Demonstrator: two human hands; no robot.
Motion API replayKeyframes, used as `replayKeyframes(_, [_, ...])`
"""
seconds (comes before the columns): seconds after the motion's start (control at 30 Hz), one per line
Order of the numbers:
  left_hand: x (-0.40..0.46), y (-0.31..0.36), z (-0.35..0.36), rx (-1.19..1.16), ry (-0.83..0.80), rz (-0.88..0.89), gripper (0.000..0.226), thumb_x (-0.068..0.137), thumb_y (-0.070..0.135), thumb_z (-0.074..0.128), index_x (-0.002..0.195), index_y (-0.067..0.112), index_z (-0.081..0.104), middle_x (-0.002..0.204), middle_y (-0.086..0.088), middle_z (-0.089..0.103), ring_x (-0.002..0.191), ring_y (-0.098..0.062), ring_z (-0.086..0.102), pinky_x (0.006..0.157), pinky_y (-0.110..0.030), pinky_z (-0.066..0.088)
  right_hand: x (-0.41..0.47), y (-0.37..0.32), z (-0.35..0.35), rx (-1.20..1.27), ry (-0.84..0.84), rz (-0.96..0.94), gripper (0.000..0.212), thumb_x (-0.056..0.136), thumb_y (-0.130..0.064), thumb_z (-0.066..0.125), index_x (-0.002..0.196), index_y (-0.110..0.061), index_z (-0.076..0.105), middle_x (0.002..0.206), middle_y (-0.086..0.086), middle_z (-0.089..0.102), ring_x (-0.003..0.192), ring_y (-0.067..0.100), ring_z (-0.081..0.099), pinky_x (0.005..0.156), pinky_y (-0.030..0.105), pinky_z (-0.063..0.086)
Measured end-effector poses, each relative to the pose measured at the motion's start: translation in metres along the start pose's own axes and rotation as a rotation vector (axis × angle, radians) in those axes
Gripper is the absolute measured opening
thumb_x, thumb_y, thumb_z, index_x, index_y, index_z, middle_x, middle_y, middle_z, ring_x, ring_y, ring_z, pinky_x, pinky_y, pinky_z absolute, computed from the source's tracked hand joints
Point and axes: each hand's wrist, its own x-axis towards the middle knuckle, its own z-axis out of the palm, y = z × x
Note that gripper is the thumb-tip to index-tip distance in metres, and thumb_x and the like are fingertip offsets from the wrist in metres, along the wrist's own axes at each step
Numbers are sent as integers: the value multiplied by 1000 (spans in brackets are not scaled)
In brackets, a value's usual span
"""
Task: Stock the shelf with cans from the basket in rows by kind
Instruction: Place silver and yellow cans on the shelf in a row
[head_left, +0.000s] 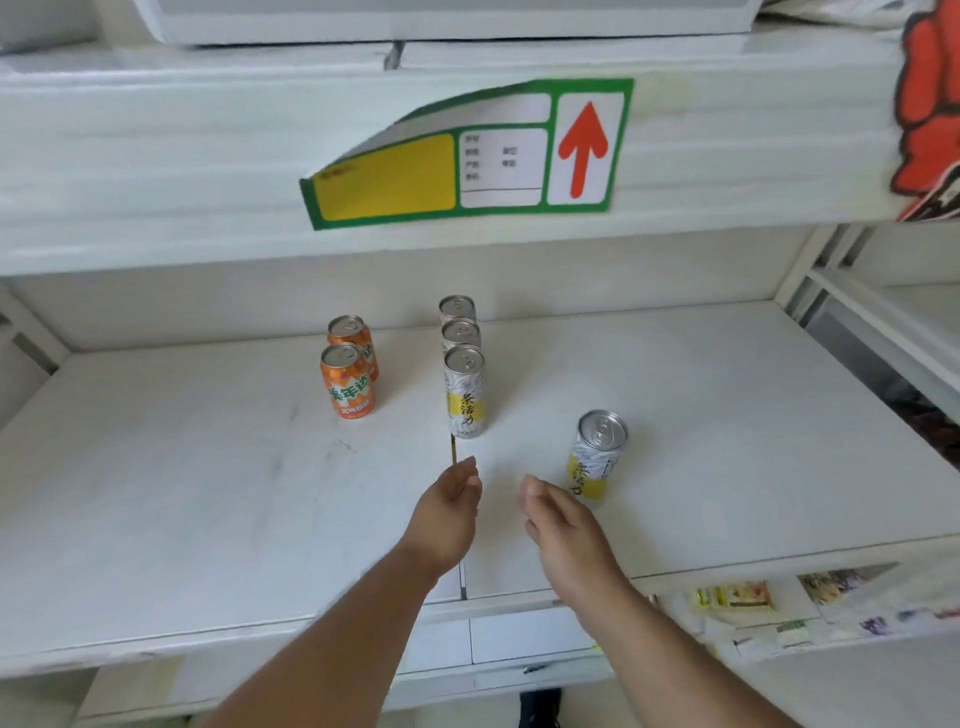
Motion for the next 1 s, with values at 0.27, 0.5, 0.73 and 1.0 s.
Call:
replayKeyframes(0.27, [-15,22,48,143,-164,54,45,105,35,43,149,26,43,150,7,47,140,-17,44,118,-32,32,-6,5,-74,137,458,76,29,106,-31,53,133,-25,62,140,-1,62,130,20,57,115,40,41])
replayKeyframes(0.5, [-11,41,75,153,-293,102,40,106,26,38,144,39,46,141,14,53,131,-8,47,104,-21,33,29,17,-64,147,191,157,49,102,-42,45,147,-26,55,151,-5,55,138,10,49,123,42,34])
replayKeyframes(0.73, [-26,29,39,88,-209,170,39,106,18,40,128,46,56,118,26,64,93,15,54,99,-19,40,33,14,-32,72,63,142,35,86,-59,45,104,-46,71,134,-13,66,131,8,56,119,41,38])
replayKeyframes(1.0, [-45,3,-18,87,-83,138,43,105,21,38,133,47,56,111,16,69,100,-13,57,93,-23,43,35,10,27,26,-94,116,38,109,-38,38,93,-42,72,112,-24,67,115,3,58,109,29,38])
